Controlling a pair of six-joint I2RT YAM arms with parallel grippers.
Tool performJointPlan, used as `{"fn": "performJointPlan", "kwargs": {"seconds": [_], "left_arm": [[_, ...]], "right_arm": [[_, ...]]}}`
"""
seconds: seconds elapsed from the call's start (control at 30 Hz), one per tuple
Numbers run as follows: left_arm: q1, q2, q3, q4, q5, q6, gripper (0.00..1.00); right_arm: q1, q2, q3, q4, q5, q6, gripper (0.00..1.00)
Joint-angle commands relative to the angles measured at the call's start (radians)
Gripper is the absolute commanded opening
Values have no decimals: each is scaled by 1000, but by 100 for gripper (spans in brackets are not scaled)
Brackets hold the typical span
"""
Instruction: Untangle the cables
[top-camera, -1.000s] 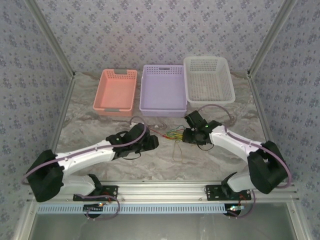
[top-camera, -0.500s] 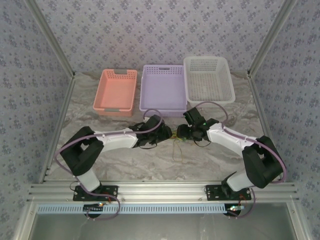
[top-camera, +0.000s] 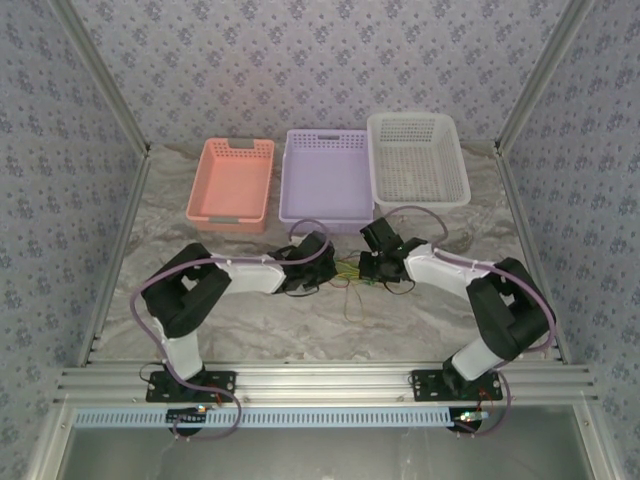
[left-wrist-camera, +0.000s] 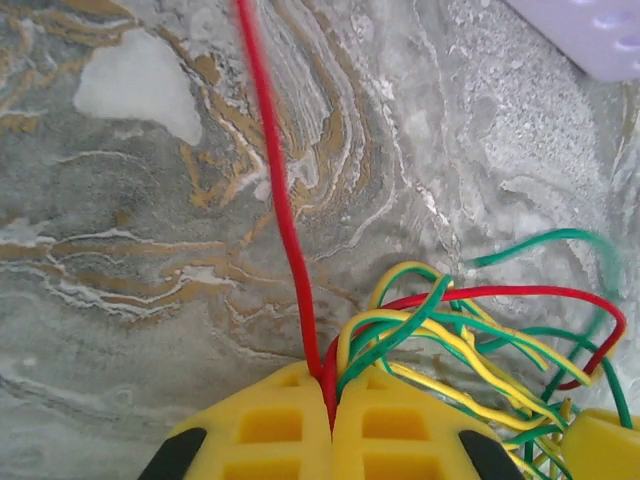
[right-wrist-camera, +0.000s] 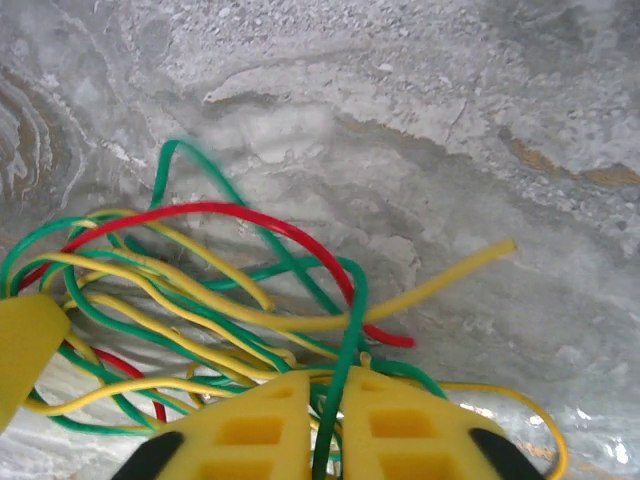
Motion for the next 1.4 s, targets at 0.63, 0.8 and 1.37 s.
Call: {"fn": "performJointPlan", "kwargs": {"seconds": [0.63,0.8,1.37], "left_arm": [[58,-502,-261,34,-24,326,0],[59,-526,-239,-80,-79,381,0],[78,-625,-291,-264,-234,378,0]], "right_arm": [[-18,-303,-14,-136,132,-109,0],[-102,-359,-14,-152,98,-100,0],[-143,-359,1,-160,47,-115,0]]}}
